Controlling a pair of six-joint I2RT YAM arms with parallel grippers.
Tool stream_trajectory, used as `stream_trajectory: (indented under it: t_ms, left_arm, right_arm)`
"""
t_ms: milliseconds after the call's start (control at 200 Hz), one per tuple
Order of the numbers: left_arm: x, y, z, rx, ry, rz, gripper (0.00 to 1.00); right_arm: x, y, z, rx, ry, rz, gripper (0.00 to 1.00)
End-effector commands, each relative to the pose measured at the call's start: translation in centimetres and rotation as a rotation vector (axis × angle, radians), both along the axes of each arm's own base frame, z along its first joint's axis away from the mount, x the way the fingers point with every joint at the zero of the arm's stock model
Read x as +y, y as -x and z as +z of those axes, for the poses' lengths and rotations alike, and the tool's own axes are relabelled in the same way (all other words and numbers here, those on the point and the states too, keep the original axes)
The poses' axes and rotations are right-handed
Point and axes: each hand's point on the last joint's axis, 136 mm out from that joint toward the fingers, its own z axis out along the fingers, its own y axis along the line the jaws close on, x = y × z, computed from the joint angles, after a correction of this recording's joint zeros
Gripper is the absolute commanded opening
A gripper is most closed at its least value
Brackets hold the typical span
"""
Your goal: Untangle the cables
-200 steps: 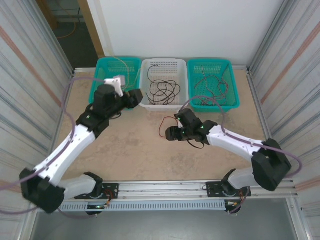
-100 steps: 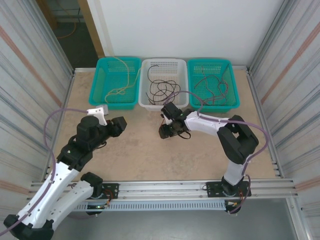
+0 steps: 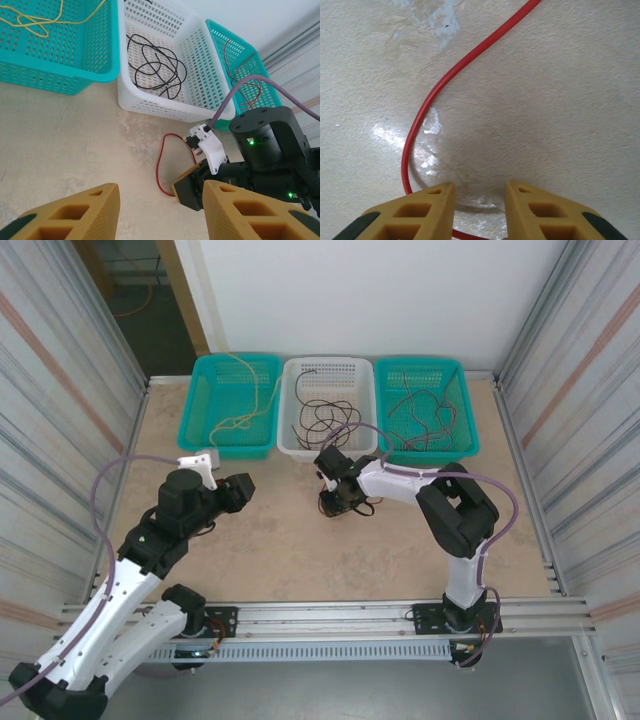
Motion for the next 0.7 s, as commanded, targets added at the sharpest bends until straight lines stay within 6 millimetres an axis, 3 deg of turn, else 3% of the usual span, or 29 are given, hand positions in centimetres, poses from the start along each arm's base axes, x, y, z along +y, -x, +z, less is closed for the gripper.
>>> stream_trajectory:
  t_ms: [0,135,306,691]
  left_arm:
    - [0.1,-0.4,0.1,-0.011,0.018,0.016,0.48]
    - [-0.1,-0.6,0.2,-0.010,0.018,0.014,0.47]
    - [-0.1,-0.7,0.3,-0.010,0.025,0.016,0.47]
    - [-0.2,-1.0,0.4,-0.008,0.029,0.020,0.47]
  right_arm:
    - [0.0,1.8,-0.8,0.037,0.041,0.038,0.26]
    - [0.2,2.5,-0.3,0.026,0.048,0.046,0.27]
    - [0.3,3.3,-0.1,0.025,0.058,0.059,0.45]
    - [1.0,4.9,0.3,0.031,0.047,0.089,0.49]
